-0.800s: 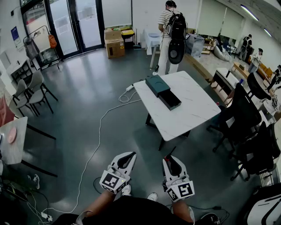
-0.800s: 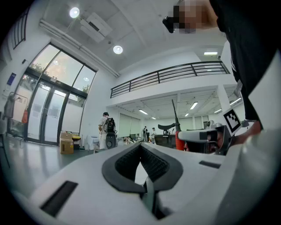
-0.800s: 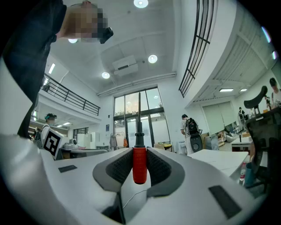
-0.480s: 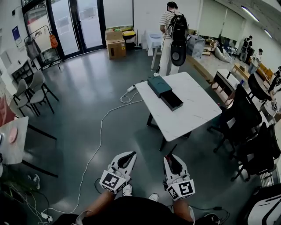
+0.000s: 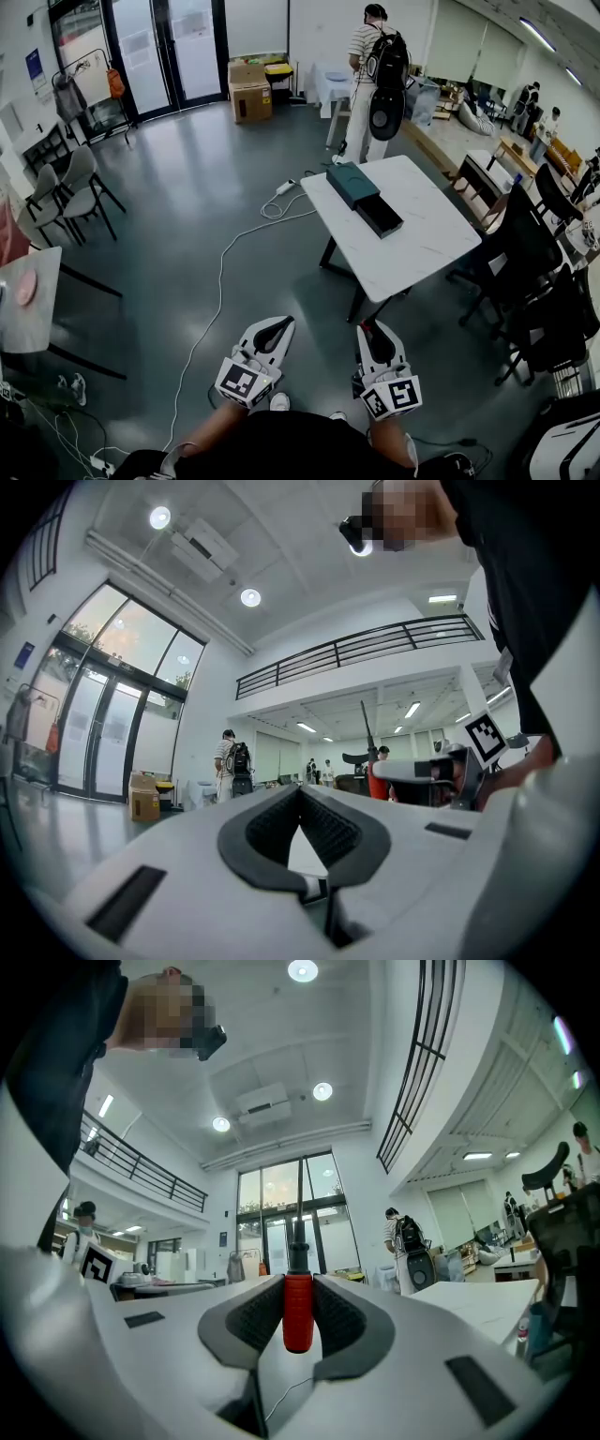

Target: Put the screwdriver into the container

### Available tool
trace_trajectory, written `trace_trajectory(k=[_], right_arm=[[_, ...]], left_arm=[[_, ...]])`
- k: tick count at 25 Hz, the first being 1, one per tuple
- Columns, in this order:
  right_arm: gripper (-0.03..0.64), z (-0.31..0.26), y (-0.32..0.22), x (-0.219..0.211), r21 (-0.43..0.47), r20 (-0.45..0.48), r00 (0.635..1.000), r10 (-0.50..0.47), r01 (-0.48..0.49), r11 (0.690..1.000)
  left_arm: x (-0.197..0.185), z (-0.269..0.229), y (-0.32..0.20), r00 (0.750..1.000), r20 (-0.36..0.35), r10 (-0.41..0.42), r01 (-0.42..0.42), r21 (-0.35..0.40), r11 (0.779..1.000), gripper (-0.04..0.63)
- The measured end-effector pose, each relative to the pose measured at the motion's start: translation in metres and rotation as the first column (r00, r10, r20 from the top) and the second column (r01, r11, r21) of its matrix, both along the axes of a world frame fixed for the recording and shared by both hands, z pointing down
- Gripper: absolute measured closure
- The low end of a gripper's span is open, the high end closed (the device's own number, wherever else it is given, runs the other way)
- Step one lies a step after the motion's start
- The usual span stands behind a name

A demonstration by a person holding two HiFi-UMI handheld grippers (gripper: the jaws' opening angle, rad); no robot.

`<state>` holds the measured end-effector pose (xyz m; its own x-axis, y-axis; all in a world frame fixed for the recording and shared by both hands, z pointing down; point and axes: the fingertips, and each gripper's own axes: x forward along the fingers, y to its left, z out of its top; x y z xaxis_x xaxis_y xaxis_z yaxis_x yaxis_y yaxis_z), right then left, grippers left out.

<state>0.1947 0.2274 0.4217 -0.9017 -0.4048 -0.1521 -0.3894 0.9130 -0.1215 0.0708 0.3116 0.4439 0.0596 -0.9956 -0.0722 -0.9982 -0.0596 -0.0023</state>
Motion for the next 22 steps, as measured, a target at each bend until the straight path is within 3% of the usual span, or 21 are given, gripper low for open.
trace_trajectory(k=[4,8,11,14,19,22], right_arm=[[0.509,-0.006,0.011,-0.025,0.020,0.003,1.000,0.019,-0.019,1.000],[0.509,-0.008,0.019,-0.043,0.039,-0.009,1.000,0.021,-0.021,0.999],[0.509,-0.005,0.016,-0.053,0.039,-0.022,0.999,0.028,-0.027,0.999],[0.509,-0.002,0.004,-0.062,0.036,-0.034,0.999,0.031,-0.030,0.999],[0.509,0.000,-0.029,-0.079,0.033,-0.040,0.999,0.036,-0.034,0.999],[0.509,0.002,-0.053,-0.087,0.031,-0.039,0.999,0.032,-0.031,0.999]], left_arm=[[-0.026,0.001,0.013,1.000,-0.009,0.005,-0.005,-0.052,0.999,0.591],[-0.047,-0.003,0.018,1.000,0.005,0.015,-0.015,-0.012,1.000,0.591],[-0.059,0.001,0.017,1.000,-0.001,0.006,-0.006,-0.031,0.999,0.591],[-0.068,0.010,0.008,1.000,-0.007,0.005,-0.005,-0.069,0.998,0.589],[-0.088,0.004,-0.023,1.000,0.001,-0.018,0.018,-0.034,0.999,0.591],[-0.094,0.010,-0.044,1.000,0.000,-0.012,0.012,-0.070,0.998,0.589]])
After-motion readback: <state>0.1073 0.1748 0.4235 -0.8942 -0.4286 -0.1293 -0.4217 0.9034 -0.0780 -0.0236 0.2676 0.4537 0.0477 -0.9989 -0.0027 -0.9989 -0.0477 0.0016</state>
